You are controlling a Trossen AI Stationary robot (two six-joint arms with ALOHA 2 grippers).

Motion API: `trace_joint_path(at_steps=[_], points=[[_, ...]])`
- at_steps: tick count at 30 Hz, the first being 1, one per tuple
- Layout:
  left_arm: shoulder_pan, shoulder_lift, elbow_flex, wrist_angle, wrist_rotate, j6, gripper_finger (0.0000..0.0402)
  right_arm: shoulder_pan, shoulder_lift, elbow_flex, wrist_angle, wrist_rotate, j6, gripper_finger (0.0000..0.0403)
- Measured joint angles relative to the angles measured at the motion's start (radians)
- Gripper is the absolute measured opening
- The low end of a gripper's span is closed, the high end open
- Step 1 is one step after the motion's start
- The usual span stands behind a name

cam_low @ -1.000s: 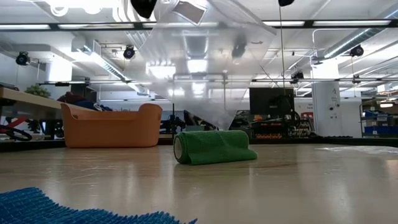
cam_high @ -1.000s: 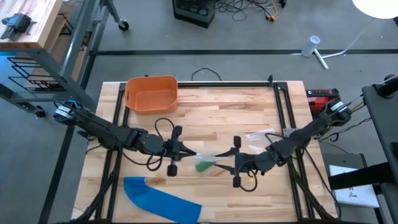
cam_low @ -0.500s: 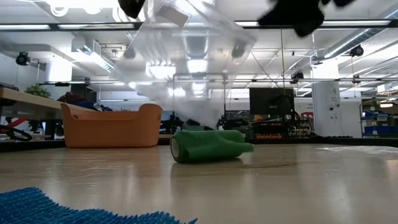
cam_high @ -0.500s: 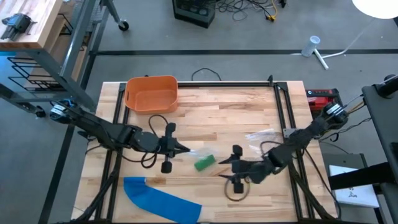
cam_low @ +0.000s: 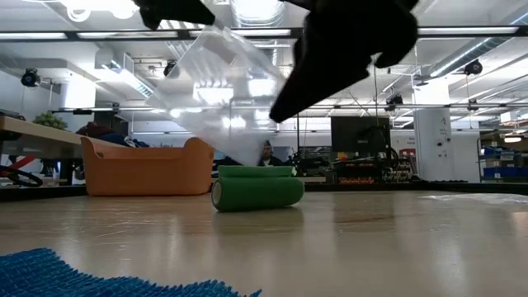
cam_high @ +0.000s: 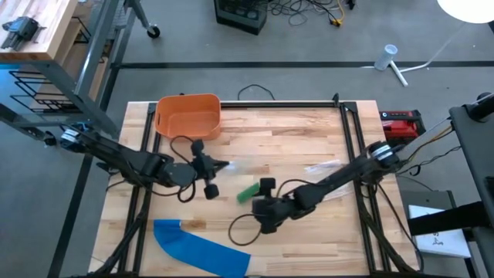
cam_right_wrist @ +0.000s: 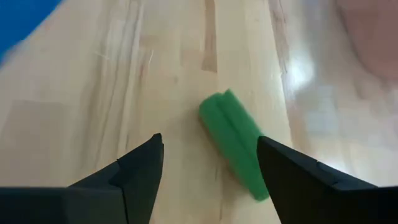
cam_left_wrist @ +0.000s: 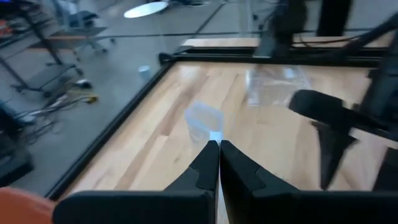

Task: Roll bandage
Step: Put the rolled green bandage into the transparent zip bag

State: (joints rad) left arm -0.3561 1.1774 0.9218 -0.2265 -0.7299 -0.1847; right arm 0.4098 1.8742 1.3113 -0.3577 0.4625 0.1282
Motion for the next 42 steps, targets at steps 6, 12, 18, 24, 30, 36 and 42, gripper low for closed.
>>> trace_joint_path(at_steps=[6,12,18,24,30,36,42], points=[[0.0,-0.029,0.0,-0.064,-0.039,-0.053,0.0,-0.042,0.071,0.054,-0.035,-0.027,-0.065,0.0251],[0.0,-0.022,0.0,-0.066,-0.039,-0.063,0.0,-0.082,0.102,0.049,-0.067,-0.07,-0.089,0.0244],[0.0,-0.006,0.0,-0.067,-0.038,-0.061,0.0,-0.128,0.11,0.049,-0.062,-0.103,-0.144,0.0246],[0.0,-0.01,0.0,-0.066,-0.039,-0.061,0.0,-0.167,0.112,0.05,-0.04,-0.211,-0.137,0.0243],[0.0,-0.009,0.0,-0.066,-0.039,-0.061,0.0,-0.194,0.112,0.051,-0.038,-0.396,-0.095,0.0233],[0.0,-0.008,0.0,-0.066,-0.038,-0.061,0.0,-0.212,0.11,0.06,-0.032,-0.404,-0.102,0.023],[0.0,-0.008,0.0,-0.066,-0.038,-0.061,0.0,-0.217,0.109,0.09,-0.034,-0.418,-0.104,0.0244]])
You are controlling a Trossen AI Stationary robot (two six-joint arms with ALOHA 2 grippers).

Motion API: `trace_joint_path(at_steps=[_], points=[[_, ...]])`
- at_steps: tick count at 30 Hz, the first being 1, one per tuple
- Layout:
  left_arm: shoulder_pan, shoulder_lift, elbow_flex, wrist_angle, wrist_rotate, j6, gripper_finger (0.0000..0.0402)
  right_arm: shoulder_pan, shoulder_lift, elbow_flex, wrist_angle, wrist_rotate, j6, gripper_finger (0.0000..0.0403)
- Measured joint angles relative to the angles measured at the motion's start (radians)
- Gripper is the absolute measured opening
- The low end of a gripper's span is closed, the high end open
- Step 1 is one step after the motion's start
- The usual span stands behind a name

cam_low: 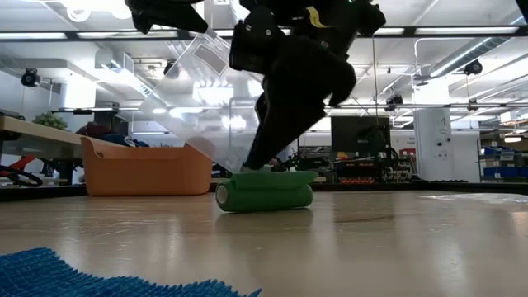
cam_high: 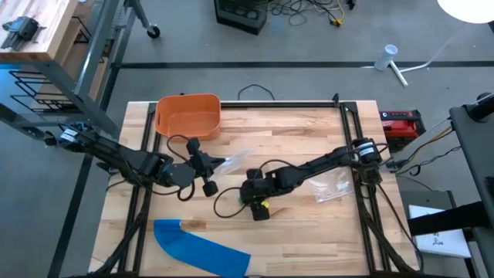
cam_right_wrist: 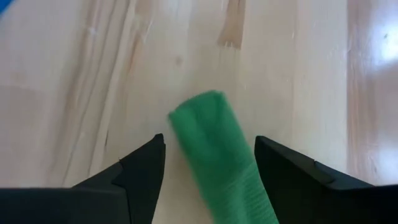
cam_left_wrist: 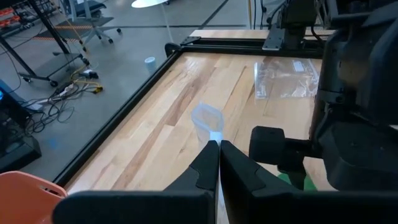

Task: Roll bandage
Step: Put the rolled green bandage into the transparent zip bag

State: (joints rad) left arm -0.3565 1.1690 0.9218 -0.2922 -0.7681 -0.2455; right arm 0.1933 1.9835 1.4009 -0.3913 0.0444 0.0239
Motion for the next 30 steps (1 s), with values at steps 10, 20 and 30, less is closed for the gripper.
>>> trace_joint_path(at_steps=[10,20,30], points=[[0.0,0.0,0.0,0.0,0.0,0.0,0.0,-0.072,-0.003,-0.016,0.004,0.002,-0.014,0.0239],[0.0,0.0,0.0,0.0,0.0,0.003,0.0,-0.068,-0.003,-0.035,0.005,-0.079,0.002,0.0227],[0.0,0.0,0.0,0.0,0.0,0.001,0.0,-0.063,-0.003,-0.086,0.015,-0.08,0.018,0.0235]])
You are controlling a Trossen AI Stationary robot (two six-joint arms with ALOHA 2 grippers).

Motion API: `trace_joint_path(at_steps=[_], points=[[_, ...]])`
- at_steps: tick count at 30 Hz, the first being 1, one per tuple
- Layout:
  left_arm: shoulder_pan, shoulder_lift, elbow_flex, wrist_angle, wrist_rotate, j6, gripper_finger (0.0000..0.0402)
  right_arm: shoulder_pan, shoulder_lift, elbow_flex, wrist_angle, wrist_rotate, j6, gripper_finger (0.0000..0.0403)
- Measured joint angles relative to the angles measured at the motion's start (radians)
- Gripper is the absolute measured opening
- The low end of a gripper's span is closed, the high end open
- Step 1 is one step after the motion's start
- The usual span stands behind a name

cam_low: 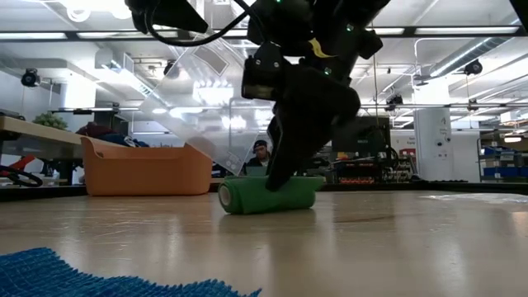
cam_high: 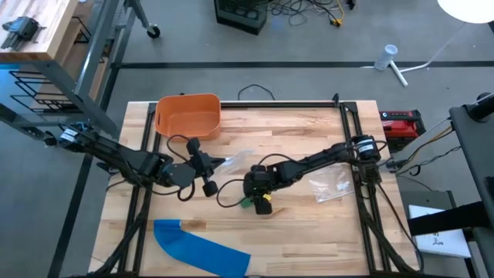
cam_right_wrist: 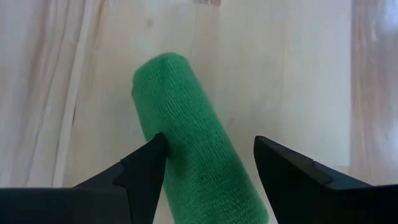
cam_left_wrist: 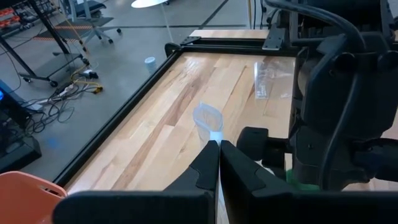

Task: Roll bandage
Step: Put the rolled green bandage into the transparent zip bag

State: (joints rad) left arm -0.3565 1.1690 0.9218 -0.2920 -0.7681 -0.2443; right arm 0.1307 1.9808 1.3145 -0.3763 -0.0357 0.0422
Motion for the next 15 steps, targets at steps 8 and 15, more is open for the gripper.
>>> trace_joint_path(at_steps=[8,15], points=[[0.0,0.0,0.0,0.0,0.0,0.0,0.0,0.011,0.0,-0.002,0.019,0.002,0.0,0.0227],[0.0,0.0,0.0,0.0,0.0,0.0,0.0,0.032,0.0,0.004,0.014,0.006,-0.016,0.0248]])
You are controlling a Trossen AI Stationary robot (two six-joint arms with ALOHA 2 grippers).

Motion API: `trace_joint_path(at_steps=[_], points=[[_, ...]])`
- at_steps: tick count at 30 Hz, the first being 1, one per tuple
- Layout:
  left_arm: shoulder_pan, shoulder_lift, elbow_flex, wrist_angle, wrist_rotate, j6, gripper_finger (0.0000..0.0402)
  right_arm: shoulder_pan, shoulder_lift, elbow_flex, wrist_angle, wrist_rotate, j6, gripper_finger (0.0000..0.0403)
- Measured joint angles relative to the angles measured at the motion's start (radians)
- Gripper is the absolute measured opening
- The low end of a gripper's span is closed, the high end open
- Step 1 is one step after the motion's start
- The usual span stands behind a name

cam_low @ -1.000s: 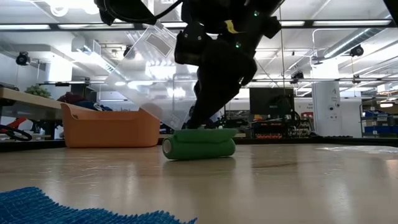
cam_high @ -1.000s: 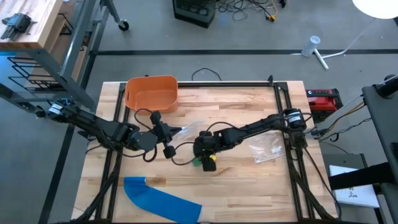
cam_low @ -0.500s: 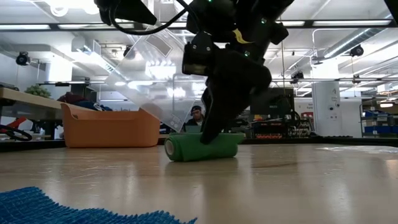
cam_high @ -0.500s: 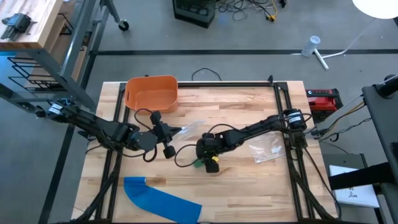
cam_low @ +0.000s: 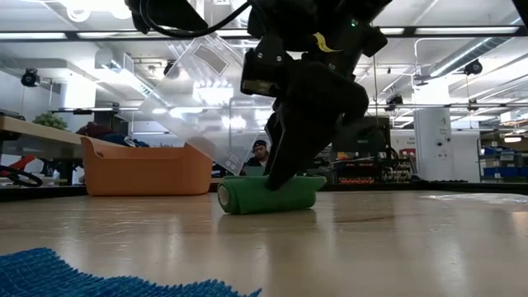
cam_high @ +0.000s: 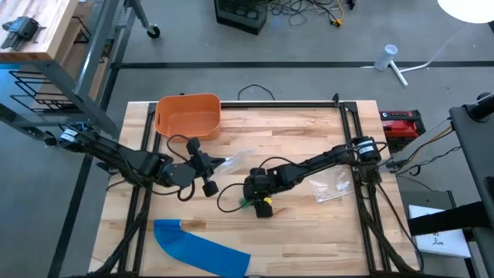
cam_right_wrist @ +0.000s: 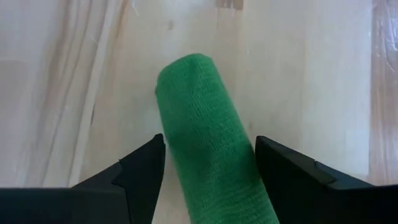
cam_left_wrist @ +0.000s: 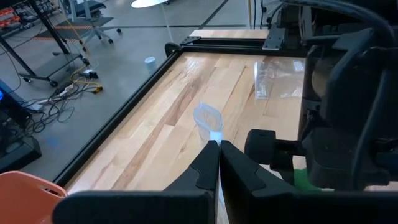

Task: Roll bandage
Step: Put the rolled green bandage into the transparent zip bag

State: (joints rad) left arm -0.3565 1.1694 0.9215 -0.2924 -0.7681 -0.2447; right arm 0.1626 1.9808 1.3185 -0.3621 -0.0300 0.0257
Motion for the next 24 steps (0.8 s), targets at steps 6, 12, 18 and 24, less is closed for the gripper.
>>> trace_joint_path(at_steps=[6,12,18,24], points=[[0.0,0.0,0.0,0.0,0.0,0.0,0.0,0.004,0.011,0.006,0.004,0.03,-0.034,0.0269],[0.0,0.0,0.0,0.0,0.0,0.0,0.0,0.003,0.051,0.005,0.01,0.083,-0.053,0.0258],[0.0,0.0,0.0,0.0,0.0,0.0,0.0,0.003,0.046,0.022,0.009,0.093,-0.053,0.0224],[0.0,0.0,0.0,0.0,0.0,0.0,0.0,0.003,0.04,0.047,0.0,0.076,-0.039,0.0205]])
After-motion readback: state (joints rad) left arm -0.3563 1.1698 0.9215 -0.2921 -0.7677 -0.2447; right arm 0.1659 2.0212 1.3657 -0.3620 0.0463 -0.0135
